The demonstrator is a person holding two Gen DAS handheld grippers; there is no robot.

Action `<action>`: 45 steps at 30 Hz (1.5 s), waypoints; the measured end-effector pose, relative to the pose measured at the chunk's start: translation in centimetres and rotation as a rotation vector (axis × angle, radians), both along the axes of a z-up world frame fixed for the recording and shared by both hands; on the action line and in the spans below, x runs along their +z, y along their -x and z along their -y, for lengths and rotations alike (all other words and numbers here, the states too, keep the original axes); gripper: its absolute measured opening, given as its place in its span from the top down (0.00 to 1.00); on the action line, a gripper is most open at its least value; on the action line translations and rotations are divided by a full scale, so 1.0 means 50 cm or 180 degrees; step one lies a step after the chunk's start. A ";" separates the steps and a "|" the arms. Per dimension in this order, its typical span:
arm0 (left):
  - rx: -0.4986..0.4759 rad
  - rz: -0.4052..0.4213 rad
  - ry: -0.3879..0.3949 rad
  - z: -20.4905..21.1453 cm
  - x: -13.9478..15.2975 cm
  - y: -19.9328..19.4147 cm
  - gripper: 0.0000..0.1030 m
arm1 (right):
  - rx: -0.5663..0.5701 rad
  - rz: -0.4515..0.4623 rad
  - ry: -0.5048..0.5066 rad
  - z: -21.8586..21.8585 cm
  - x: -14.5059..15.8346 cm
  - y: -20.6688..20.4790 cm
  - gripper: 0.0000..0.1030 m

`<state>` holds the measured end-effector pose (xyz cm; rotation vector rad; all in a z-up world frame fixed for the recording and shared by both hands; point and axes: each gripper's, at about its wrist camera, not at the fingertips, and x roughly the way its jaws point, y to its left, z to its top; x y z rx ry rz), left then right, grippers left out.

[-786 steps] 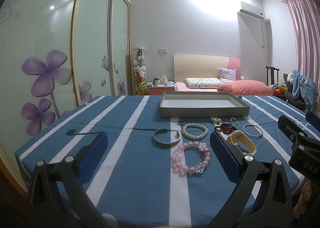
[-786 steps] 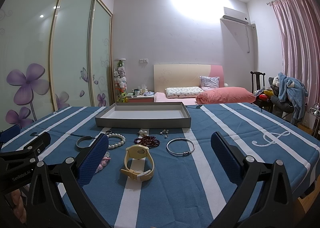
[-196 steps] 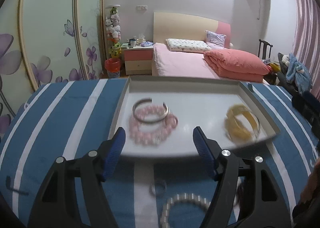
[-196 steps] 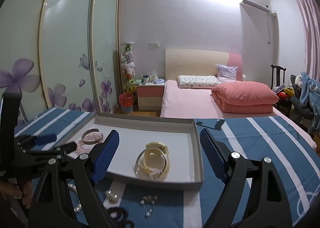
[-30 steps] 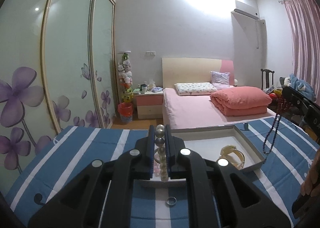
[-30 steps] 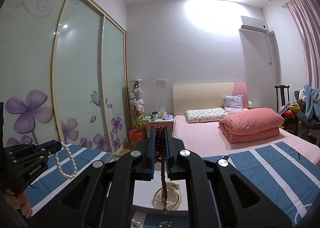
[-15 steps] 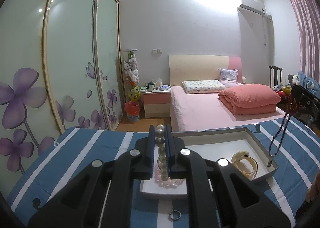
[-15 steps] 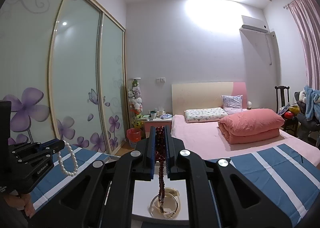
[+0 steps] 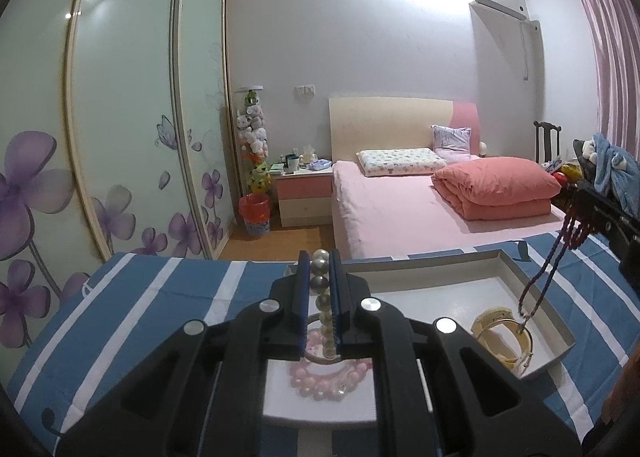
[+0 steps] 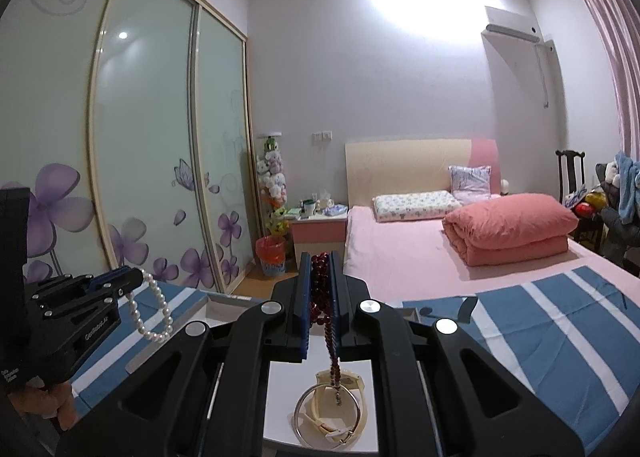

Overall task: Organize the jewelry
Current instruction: 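Carry the pearl and red bead bracelets in both tools over the tray, then open both tools to drop the bracelets into the tray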

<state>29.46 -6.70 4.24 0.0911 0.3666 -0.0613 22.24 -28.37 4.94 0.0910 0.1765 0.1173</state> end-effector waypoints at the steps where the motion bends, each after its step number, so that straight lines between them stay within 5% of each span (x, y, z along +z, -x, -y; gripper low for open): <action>1: -0.0002 -0.0011 0.0002 0.001 -0.003 -0.005 0.90 | 0.0001 -0.0031 0.0001 0.001 -0.005 -0.005 0.91; 19: -0.0120 -0.0251 0.0105 0.003 -0.063 -0.086 0.90 | 0.0088 -0.0604 -0.0001 -0.003 -0.082 -0.068 0.90; 20: -0.0133 -0.0261 0.0117 0.004 -0.064 -0.089 0.90 | 0.0094 -0.0619 0.0002 -0.004 -0.083 -0.068 0.86; 23: -0.0172 -0.0291 0.0145 0.008 -0.067 -0.095 0.90 | 0.0069 -0.0589 -0.0026 -0.004 -0.081 -0.065 0.40; 38: -0.0356 -0.0476 0.0289 0.014 -0.091 -0.134 0.90 | 0.0007 -0.0554 -0.0022 -0.008 -0.078 -0.070 0.39; 45: -0.0356 -0.0447 0.0308 0.011 -0.094 -0.130 0.67 | -0.0004 -0.0542 -0.0014 -0.006 -0.081 -0.070 0.39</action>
